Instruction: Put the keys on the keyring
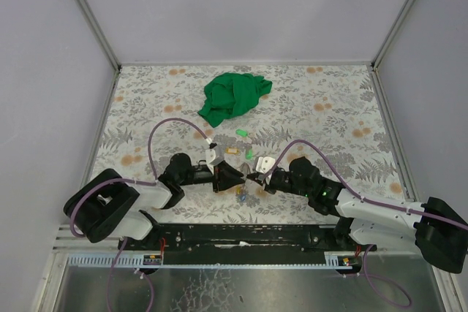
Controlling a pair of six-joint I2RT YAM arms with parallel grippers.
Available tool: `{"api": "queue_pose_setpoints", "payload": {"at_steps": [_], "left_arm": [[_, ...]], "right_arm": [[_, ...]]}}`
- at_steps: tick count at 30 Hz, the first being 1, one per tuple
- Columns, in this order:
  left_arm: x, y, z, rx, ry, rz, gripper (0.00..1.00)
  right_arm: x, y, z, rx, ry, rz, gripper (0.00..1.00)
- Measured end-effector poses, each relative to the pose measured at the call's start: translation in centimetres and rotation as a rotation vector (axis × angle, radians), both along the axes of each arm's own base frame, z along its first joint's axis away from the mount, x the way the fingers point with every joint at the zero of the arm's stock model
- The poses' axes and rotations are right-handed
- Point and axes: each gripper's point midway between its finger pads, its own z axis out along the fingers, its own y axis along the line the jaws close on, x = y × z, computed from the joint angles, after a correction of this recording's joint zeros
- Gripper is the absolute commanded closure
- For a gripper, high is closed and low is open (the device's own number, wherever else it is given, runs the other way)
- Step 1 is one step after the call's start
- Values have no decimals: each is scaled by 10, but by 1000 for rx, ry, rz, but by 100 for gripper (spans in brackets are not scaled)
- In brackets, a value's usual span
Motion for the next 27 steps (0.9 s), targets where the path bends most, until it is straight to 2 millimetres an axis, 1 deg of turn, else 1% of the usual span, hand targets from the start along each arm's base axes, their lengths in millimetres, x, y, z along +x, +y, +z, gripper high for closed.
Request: {"api": "queue_pose_setpoints", "payload": {"at_steps": [4,9,10,12,17,18,19,21,24,27], "left_arm": [[-1,-2,0,1,0,-19,83],[-3,-4,-1,3,-1,-41,99],[-3,-4,-1,3,-3,-43,100],[-3,-4,-1,5,-4,-47,100],[-1,-2,3,25,-23,-28,100],[0,-1,6,28,-32,-23,100],[-1,-1,9,29,-45,-17,100],[1,2,15,35,-71,6,100],[8,7,20,51,-114,63,100],[10,7,19,95,-139,93,100]], "right_arm": [[0,1,2,5,-6,5,100],[-2,2,2,8,-7,21,100],[-3,2,2,8,-7,23,100],[-3,2,2,7,-9,25,100],[-3,2,5,16,-15,25,92],[-3,2,7,23,-20,24,89],[-3,1,9,33,-27,24,83],[-4,-1,14,50,-38,17,77],[-4,-9,12,47,-49,-2,71],[-3,-15,9,21,-61,-15,67]]}}
